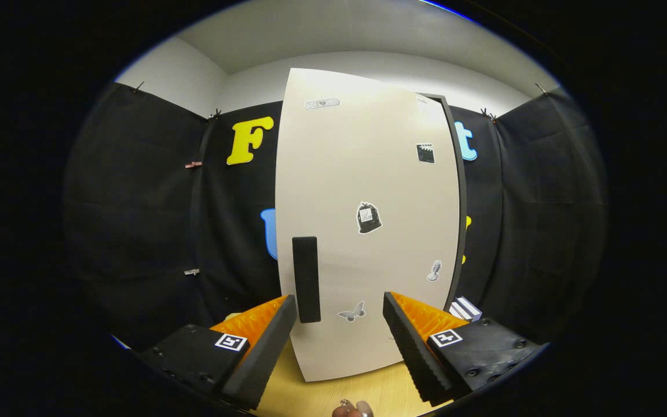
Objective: Open the shoe cabinet door, grab the shoes and put them into the shoe cabinet, then close the shoe cabinet door.
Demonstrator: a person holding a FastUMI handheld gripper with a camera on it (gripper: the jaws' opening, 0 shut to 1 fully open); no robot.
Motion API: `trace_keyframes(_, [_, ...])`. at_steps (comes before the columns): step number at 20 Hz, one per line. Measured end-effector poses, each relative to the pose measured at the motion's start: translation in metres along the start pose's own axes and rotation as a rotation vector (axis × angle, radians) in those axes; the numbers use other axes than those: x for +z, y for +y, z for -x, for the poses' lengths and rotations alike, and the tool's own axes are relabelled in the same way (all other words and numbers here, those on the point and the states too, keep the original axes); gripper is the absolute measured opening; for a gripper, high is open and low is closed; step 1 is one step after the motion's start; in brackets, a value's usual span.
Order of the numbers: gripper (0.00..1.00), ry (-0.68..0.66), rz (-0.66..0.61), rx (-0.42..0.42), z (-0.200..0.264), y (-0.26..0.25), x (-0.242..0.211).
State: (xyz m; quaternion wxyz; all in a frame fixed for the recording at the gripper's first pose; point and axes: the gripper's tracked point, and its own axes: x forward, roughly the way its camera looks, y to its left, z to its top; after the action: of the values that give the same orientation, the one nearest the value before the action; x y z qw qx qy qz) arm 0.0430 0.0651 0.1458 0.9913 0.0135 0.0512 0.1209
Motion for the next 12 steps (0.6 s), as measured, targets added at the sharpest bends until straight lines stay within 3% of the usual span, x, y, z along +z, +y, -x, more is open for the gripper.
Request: trace_keyframes(12, [0.98, 0.003, 0.007, -0.037, 0.0040, 0.0113, -0.0011])
